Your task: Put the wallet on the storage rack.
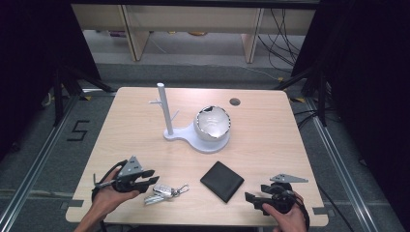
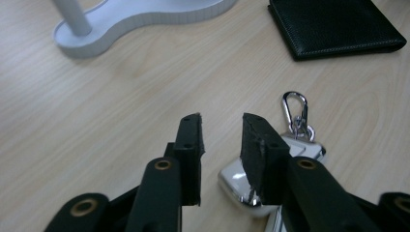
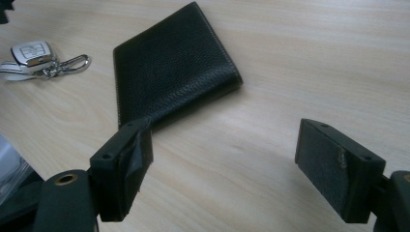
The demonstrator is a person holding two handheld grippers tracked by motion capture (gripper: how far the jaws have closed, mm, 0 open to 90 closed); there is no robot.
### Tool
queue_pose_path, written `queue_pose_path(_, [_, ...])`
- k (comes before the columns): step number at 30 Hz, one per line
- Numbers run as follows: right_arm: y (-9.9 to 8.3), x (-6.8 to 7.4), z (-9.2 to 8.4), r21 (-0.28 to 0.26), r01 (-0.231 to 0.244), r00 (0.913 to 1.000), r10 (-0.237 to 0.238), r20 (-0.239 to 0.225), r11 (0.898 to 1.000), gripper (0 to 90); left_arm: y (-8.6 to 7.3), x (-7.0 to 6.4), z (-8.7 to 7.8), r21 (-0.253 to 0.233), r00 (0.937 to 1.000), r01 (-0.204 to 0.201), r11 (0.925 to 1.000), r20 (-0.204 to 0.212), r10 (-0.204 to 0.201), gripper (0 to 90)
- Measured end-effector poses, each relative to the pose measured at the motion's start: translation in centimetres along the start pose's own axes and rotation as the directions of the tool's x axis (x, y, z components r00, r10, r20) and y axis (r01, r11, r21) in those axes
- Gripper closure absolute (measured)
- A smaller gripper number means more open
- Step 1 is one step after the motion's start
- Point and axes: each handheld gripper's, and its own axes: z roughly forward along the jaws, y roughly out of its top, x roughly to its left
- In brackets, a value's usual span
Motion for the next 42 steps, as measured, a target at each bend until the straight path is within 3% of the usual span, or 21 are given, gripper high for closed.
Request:
queue_pose_path(3, [0.0, 0.1, 0.0, 0.004, 0.038, 0.9993, -0.038, -0.002, 0.999, 22.5, 2.3, -0.5, 2.0, 0.028, 0.9988, -0.039, 0.9988, 0.031, 0.038, 77.8])
queue_pose_path(4, [0.0, 0.4, 0.2, 0.018, -0.012, 0.9998, 0.012, -0.013, 1.0, 22.5, 2.9, -0.6, 2.5, 0.038, 0.9977, -0.049, 0.9981, 0.048, 0.047, 79.5])
queue_pose_path(7, [-0.1, 0.4, 0.5, 0.009, 0.0, 0.999, 0.0, -0.044, 1.0, 22.8, 4.4, -1.1, 3.8, 0.057, 0.9944, -0.079, 0.9953, 0.076, 0.074, 84.5])
queue_pose_path(8, [0.0, 0.2, 0.5, 0.003, 0.04, 0.9981, -0.04, -0.046, 0.999, 22.8, 4.4, -1.1, 3.8, 0.057, 0.9944, -0.079, 0.9953, 0.076, 0.074, 85.8])
queue_pose_path(12, [-0.1, 0.3, 0.7, 0.015, 0.034, 0.9986, -0.033, -0.042, 0.999, 22.8, 6.1, -1.4, 5.5, 0.087, 0.9912, -0.093, 0.9919, 0.103, 0.083, 89.0])
queue_pose_path(18, [0.0, 0.3, 0.7, 0.018, 0.045, 0.9982, -0.045, -0.04, 0.999, 23.0, 6.9, -1.7, 6.7, 0.101, 0.9885, -0.096, 0.9902, 0.126, 0.083, 89.2])
queue_pose_path(21, [0.0, 0.3, 0.9, 0.023, 0.029, 0.9984, -0.028, -0.049, 0.999, 23.0, 7.2, -1.8, 7.5, 0.113, 0.9871, -0.104, 0.9881, 0.133, 0.089, 89.2])
queue_pose_path(24, [-0.1, 0.3, 0.8, 0.018, 0.048, 0.9981, -0.047, -0.039, 0.999, 23.3, 7.5, -1.8, 8.1, 0.117, 0.9867, -0.099, 0.9882, 0.14, 0.082, 89.2])
queue_pose_path(26, [-0.1, 0.7, 0.8, 0.045, -0.003, 0.9984, 0.005, -0.056, 0.999, 23.3, 7.6, -1.9, 9.0, 0.134, 0.9851, -0.102, 0.9857, 0.152, 0.081, 89.2])
queue_pose_path(27, [0.0, 0.4, 1.0, 0.027, 0.038, 0.9978, -0.037, -0.056, 0.999, 23.4, 7.8, -1.9, 9.4, 0.147, 0.9838, -0.113, 0.9826, 0.155, 0.09, 89.2])
queue_pose_path(30, [0.0, 0.6, 1.1, 0.03, 0.046, 0.9972, -0.045, -0.06, 0.998, 23.6, 8.0, -2.1, 10.0, 0.158, 0.9823, -0.119, 0.9802, 0.163, 0.093, 89.2])
queue_pose_path(31, [-0.1, 0.8, 1.3, 0.028, 0.017, 0.9975, -0.015, -0.069, 0.999, 23.6, 8.2, -2.2, 10.6, 0.169, 0.9803, -0.13, 0.977, 0.17, 0.101, 89.2])
queue_pose_path(32, [-0.1, 0.9, 1.4, 0.035, 0.011, 0.9969, -0.008, -0.078, 0.999, 23.7, 8.4, -2.4, 10.9, 0.167, 0.9811, -0.122, 0.9783, 0.169, 0.094, 89.2])
queue_pose_path(34, [0.0, 0.9, 1.5, 0.039, 0.028, 0.9973, -0.025, -0.069, 0.999, 23.7, 8.7, -2.7, 11.5, 0.168, 0.9814, -0.12, 0.9786, 0.169, 0.091, 89.2])
queue_pose_path(35, [0.1, 0.9, 1.4, 0.033, 0.05, 0.9966, -0.047, -0.068, 0.998, 23.7, 8.8, -2.7, 11.6, 0.177, 0.9789, -0.135, 0.9749, 0.176, 0.103, 89.2])
queue_pose_path(37, [0.1, 1.1, 1.5, 0.046, 0.005, 0.9964, -0.001, -0.085, 0.999, 23.7, 9.1, -2.9, 12.0, 0.184, 0.9765, -0.145, 0.9722, 0.185, 0.111, 89.2])
queue_pose_path(41, [0.1, 1.2, 1.7, 0.042, 0.015, 0.9955, -0.011, -0.094, 0.999, 23.7, 9.3, -3.3, 13.0, 0.191, 0.9746, -0.143, 0.9712, 0.198, 0.104, 89.2])
queue_pose_path(42, [0.2, 1.0, 1.7, 0.036, 0.041, 0.9961, -0.038, -0.08, 0.999, 23.6, 9.3, -3.4, 13.2, 0.194, 0.9751, -0.142, 0.9707, 0.196, 0.103, 89.1])
